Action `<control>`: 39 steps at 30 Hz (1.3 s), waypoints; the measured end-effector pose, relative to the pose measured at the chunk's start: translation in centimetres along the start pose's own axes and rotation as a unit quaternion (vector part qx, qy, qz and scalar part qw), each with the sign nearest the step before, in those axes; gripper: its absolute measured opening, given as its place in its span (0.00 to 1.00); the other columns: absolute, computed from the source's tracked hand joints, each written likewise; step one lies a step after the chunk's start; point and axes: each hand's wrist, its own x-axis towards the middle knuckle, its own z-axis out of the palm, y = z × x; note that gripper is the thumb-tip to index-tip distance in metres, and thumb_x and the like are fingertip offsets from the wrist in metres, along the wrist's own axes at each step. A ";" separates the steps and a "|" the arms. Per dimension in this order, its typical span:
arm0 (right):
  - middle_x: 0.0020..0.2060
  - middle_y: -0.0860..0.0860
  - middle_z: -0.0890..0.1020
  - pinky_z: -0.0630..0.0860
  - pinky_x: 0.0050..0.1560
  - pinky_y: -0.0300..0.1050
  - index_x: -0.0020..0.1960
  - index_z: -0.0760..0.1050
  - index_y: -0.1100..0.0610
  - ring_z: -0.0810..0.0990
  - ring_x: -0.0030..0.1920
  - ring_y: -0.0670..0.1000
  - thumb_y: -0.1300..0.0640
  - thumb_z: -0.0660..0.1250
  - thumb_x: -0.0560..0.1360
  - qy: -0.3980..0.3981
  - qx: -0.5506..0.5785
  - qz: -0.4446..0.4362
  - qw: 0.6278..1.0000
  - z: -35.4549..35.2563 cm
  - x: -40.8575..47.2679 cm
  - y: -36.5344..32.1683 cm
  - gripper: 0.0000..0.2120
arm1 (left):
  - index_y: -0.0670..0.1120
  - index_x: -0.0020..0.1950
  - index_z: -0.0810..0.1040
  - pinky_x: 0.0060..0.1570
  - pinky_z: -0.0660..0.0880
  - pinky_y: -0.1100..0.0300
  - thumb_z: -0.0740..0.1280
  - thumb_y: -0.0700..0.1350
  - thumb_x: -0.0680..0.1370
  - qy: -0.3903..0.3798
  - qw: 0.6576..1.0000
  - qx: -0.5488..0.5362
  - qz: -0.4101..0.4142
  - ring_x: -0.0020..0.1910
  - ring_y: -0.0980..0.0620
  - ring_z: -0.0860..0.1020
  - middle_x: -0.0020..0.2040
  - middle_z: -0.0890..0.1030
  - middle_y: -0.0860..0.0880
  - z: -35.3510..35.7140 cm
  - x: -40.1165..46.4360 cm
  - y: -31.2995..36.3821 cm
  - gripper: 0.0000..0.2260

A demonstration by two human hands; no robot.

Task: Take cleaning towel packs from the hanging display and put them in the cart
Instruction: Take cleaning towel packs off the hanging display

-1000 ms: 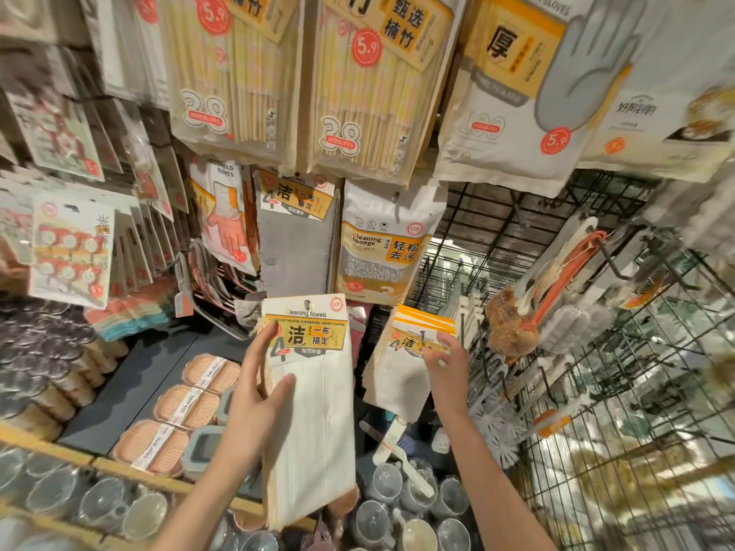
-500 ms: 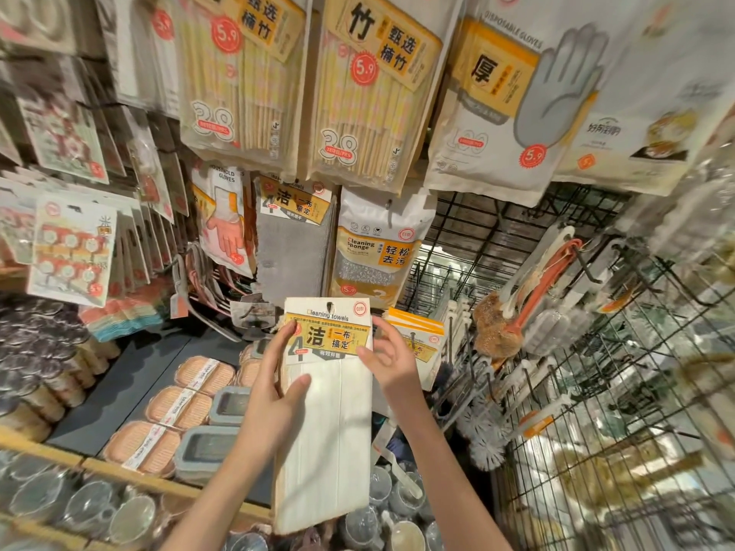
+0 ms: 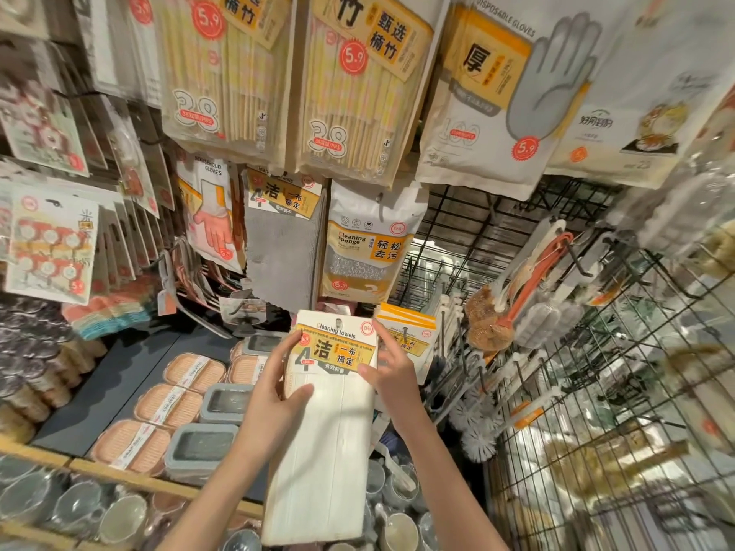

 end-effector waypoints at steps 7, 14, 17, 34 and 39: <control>0.54 0.42 0.78 0.73 0.46 0.32 0.66 0.65 0.36 0.77 0.49 0.42 0.67 0.66 0.74 0.050 -0.005 0.060 0.997 -3.6 0.2 2.8 0.31 | 0.55 0.61 0.72 0.39 0.75 0.61 0.63 0.29 0.76 0.014 0.999 -0.002 -0.037 0.41 0.44 0.75 0.50 0.79 0.43 -0.5 0.8 -0.9 0.23; 0.61 0.57 0.78 0.74 0.41 0.30 0.67 0.66 0.41 0.78 0.53 0.51 0.70 0.67 0.73 0.128 0.026 0.088 0.988 -6.5 1.1 6.1 0.32 | 0.53 0.51 0.79 0.32 0.69 0.70 0.64 0.34 0.78 0.016 0.998 0.044 -0.035 0.35 0.57 0.75 0.40 0.80 0.47 -1.4 1.1 -1.2 0.13; 0.61 0.58 0.78 0.77 0.42 0.31 0.71 0.66 0.49 0.78 0.58 0.55 0.74 0.65 0.72 0.147 0.056 0.110 0.981 -7.1 1.7 7.5 0.32 | 0.50 0.50 0.78 0.32 0.70 0.72 0.63 0.35 0.78 0.021 0.998 0.048 -0.036 0.32 0.61 0.74 0.41 0.79 0.45 -1.5 1.0 -1.2 0.11; 0.66 0.49 0.72 0.62 0.46 0.17 0.72 0.66 0.53 0.66 0.62 0.42 0.74 0.61 0.75 0.192 -0.080 0.102 0.973 -6.4 6.0 9.3 0.29 | 0.52 0.51 0.77 0.34 0.75 0.69 0.63 0.37 0.78 0.025 0.996 0.080 -0.037 0.40 0.44 0.79 0.43 0.81 0.46 -3.0 1.0 -2.0 0.10; 0.62 0.53 0.77 0.72 0.42 0.37 0.72 0.64 0.49 0.76 0.45 0.47 0.71 0.61 0.76 0.210 -0.138 0.115 0.961 -5.9 7.5 9.3 0.29 | 0.53 0.51 0.77 0.36 0.76 0.64 0.64 0.38 0.77 0.024 0.995 0.089 -0.035 0.40 0.45 0.80 0.44 0.81 0.47 -3.3 1.2 -2.4 0.10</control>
